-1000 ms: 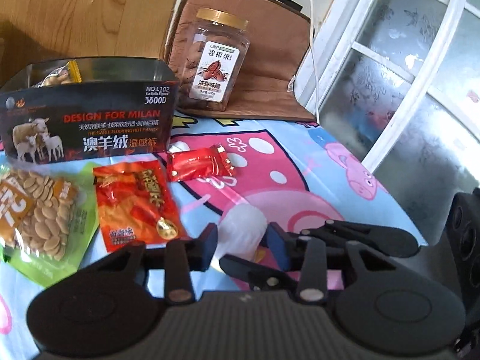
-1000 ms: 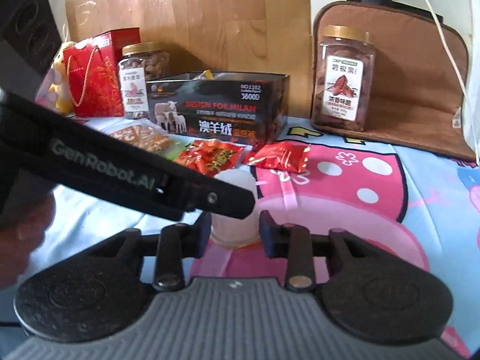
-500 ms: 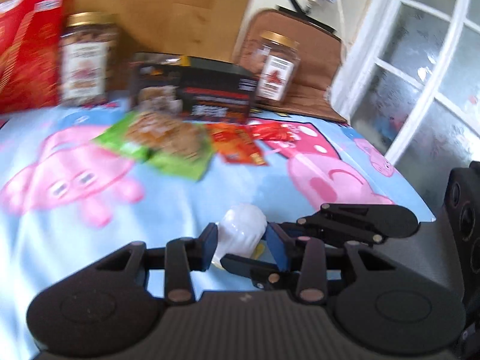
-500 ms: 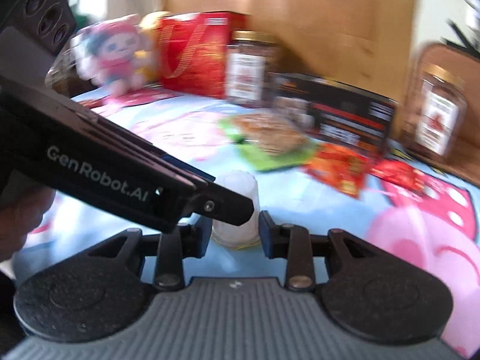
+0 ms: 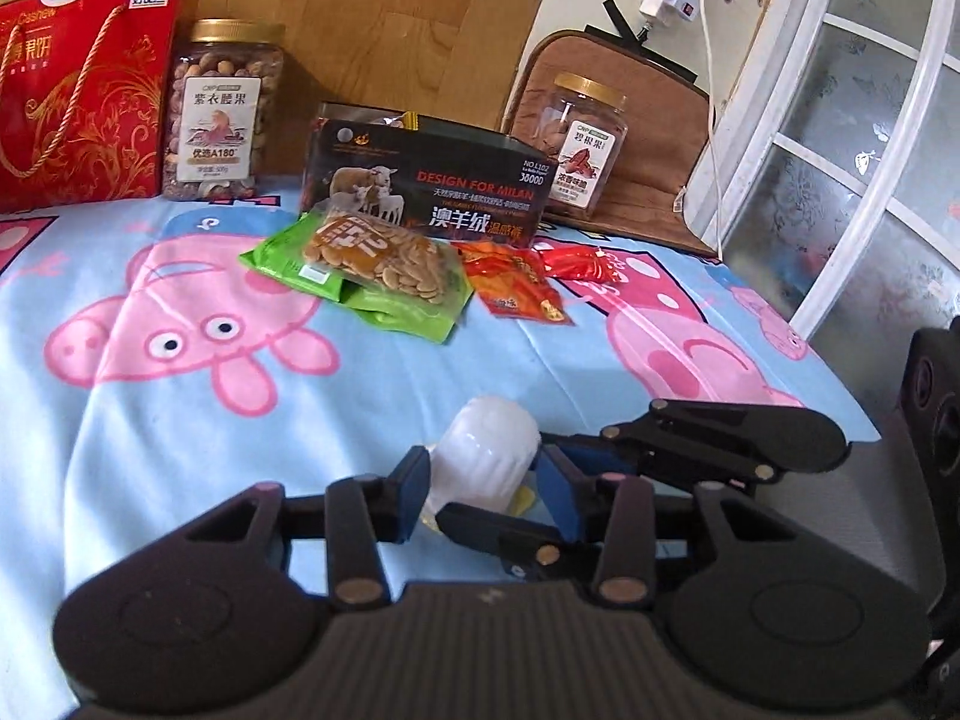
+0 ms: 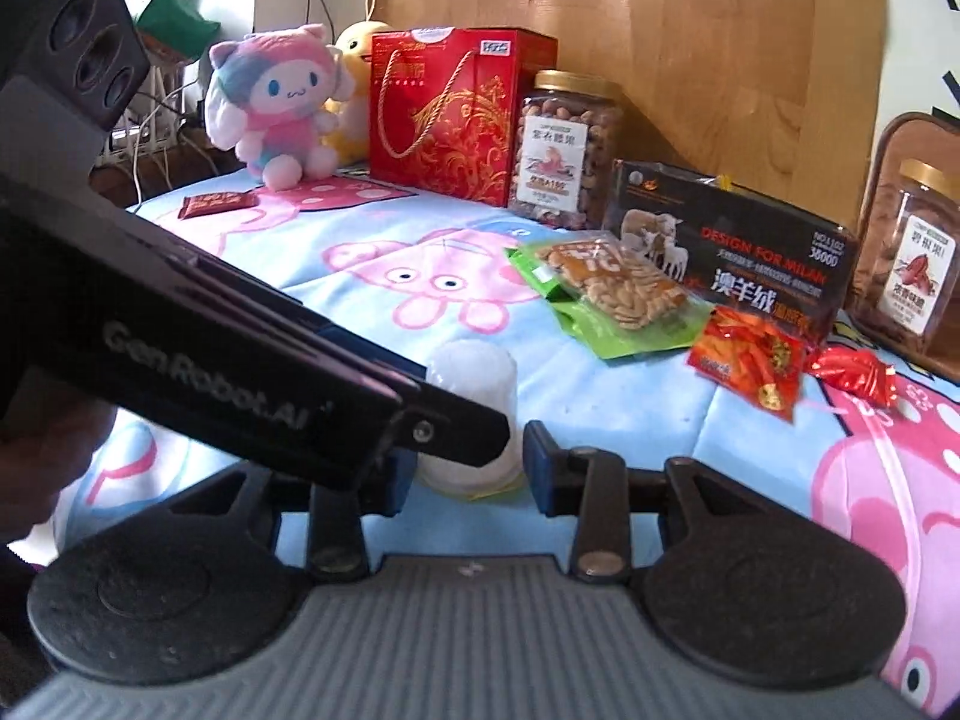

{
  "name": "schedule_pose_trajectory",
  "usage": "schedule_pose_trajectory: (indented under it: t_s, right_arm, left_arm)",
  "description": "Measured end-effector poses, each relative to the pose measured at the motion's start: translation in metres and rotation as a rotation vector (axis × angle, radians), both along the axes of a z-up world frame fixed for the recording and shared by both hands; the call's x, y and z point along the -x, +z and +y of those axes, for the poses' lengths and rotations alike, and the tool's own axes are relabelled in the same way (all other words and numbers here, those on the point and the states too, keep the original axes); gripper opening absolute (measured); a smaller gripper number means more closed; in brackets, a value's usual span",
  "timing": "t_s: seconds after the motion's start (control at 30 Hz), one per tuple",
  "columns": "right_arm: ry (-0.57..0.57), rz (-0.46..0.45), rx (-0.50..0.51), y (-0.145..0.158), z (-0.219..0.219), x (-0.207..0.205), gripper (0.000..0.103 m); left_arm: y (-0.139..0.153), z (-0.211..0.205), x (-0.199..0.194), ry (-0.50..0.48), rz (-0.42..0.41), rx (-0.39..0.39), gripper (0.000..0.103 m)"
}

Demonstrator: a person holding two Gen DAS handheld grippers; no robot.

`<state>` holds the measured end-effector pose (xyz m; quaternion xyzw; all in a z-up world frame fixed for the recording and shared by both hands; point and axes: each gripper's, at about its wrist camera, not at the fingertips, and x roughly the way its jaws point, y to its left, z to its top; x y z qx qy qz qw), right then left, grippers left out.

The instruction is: Organize snacks

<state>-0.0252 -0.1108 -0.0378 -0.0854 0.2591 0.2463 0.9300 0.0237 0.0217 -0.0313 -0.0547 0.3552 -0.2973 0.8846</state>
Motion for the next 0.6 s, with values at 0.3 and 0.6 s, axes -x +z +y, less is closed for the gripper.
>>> schedule_pose_trajectory:
  t_s: [0.3,0.6]
  right_arm:
    - [-0.039,-0.172,0.025,0.025,-0.01,-0.026,0.038]
    - [-0.214,-0.326,0.0,0.052,-0.049,-0.148,0.038]
  left_arm:
    - [0.043,-0.02,-0.032,-0.029,-0.11,-0.019,0.039]
    - [0.082,-0.078,-0.153,0.007,-0.243,0.017,0.039]
